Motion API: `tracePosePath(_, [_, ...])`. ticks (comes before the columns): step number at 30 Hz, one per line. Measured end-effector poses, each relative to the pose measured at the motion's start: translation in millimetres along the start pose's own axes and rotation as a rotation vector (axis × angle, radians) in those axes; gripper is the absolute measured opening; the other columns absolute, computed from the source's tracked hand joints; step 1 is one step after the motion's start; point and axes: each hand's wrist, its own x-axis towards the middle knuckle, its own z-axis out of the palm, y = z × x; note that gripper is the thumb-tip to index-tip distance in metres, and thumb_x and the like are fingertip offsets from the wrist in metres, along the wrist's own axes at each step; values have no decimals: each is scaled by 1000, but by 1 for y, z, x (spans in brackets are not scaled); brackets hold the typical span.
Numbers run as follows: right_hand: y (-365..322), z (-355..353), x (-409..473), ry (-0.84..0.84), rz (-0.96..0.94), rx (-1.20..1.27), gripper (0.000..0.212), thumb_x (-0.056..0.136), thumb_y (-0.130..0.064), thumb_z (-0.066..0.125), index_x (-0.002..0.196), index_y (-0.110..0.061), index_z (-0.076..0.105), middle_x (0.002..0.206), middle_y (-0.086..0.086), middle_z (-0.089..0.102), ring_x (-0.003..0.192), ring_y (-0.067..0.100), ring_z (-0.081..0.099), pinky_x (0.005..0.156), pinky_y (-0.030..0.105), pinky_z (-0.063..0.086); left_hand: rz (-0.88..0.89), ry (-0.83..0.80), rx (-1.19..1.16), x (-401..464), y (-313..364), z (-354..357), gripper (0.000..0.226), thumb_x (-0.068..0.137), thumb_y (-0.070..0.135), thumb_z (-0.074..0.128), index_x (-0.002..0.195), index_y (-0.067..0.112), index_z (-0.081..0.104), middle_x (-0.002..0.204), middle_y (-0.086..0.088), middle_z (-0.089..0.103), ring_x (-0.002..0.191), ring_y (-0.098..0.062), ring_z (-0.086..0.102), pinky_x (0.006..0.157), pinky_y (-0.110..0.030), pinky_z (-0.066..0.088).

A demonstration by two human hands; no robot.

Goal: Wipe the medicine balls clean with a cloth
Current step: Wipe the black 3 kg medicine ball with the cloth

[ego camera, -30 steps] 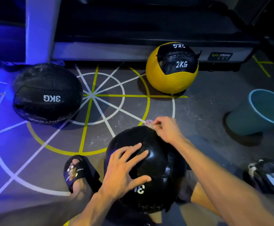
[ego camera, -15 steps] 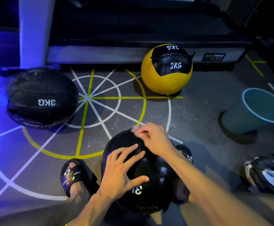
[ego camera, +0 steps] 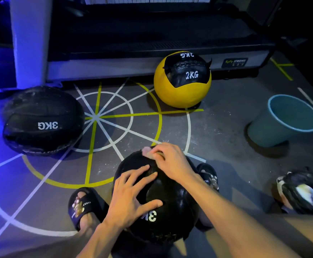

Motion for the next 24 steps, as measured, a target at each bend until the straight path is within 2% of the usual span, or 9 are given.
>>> tracePosePath(4, [75,-14,-28,220,350,-6,14,91,-13,65,81,-21,71,80,-9,63,71,13,59,74,27,48,-10,7,-2,4,2,0,74,78,83,63,143,52,51,157,28,34,131,-7,37,108,-37,31])
tracePosePath(6, [116,-12,-56,198,597,6,16,88,-9,64,73,-13,65,61,0,65,57,19,63,64,34,57,-19,19,-11,4,2,1,73,77,83,63,142,51,52,156,29,35,131,-6,37,106,-36,30])
tracePosePath(8, [133,-4,-77,213,750,93,20,88,-6,62,73,-18,68,57,0,67,50,16,61,59,39,59,-21,25,-16,4,2,1,73,77,83,63,142,50,52,155,29,36,131,-7,37,105,-37,31])
tracePosePath(12, [101,-5,-56,421,694,241,12,88,-26,69,79,-32,73,76,-9,75,75,18,72,74,36,59,-26,24,-16,7,6,3,73,77,83,62,142,49,54,155,27,37,131,-9,38,106,-39,30])
tracePosePath(15, [53,1,-42,369,415,205,9,93,-27,68,91,-30,76,91,-13,75,84,7,68,79,27,50,-27,12,1,6,4,3,74,78,84,62,142,48,54,155,26,37,132,-10,38,107,-37,28])
tracePosePath(17, [37,1,-45,345,297,130,9,95,-26,65,92,-27,74,91,-14,70,82,3,62,75,23,44,-19,-6,-13,5,4,1,73,78,84,62,142,49,53,155,27,36,134,-8,36,108,-37,28])
tracePosePath(19, [54,-3,-49,356,351,106,13,96,-25,62,85,-24,69,81,-11,68,75,8,62,69,26,44,-17,-11,-10,8,4,1,73,77,84,62,142,51,52,155,28,36,134,-6,34,108,-39,29])
tracePosePath(21, [81,-10,-55,361,552,108,18,96,-18,59,79,-23,63,74,-7,67,70,14,64,62,29,44,-25,-7,-15,12,5,2,73,77,84,63,141,51,53,154,28,37,134,-7,34,108,-40,29])
tracePosePath(24, [100,-13,-66,314,738,106,24,97,-12,58,76,-23,63,72,-4,67,58,16,67,46,33,56,-31,4,-26,16,8,5,74,76,85,62,140,49,55,153,27,39,134,-7,35,108,-40,29])
